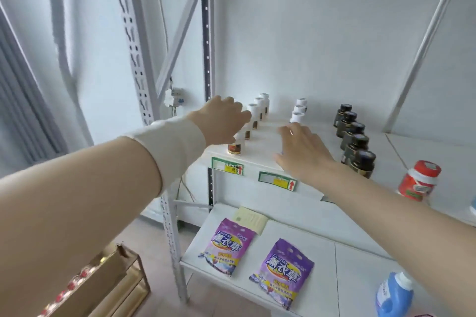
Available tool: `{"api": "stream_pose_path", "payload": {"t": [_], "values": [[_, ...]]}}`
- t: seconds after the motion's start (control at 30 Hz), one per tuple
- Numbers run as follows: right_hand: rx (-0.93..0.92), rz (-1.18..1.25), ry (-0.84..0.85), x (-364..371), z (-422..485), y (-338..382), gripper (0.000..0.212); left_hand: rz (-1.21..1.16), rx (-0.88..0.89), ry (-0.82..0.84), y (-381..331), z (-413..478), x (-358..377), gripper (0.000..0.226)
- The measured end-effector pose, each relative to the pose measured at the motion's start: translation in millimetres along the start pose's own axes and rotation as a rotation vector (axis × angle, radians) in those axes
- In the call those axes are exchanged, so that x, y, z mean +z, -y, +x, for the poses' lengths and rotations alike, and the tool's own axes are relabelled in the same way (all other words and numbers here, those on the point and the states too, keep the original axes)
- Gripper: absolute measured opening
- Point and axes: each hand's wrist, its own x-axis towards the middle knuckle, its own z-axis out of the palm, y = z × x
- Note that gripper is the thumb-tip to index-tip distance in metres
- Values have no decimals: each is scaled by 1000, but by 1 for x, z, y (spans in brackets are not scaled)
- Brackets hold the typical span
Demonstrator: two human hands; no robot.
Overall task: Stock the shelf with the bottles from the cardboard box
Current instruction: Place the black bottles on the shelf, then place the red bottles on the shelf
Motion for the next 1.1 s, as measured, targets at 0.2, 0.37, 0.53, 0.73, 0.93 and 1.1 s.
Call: {"api": "stream_pose_path", "payload": {"t": [0.2,0.37,0.53,0.73,0.93,1.1], "values": [[-301,-5,-5,14,38,164,53,-98,-191,152,92,-134,72,56],[-544,30,37,66,77,328,55,-112,-345,341,169,-269,183,57],[-710,49,193,151,81,457,53,-237,-518,545,192,-393,292,54],[-821,-46,456,251,87,536,54,-476,-633,736,175,-448,412,55],[-916,-97,616,339,148,577,51,-683,-788,807,177,-435,524,50],[-970,-155,753,428,194,603,47,-881,-921,921,161,-416,614,42]]}}
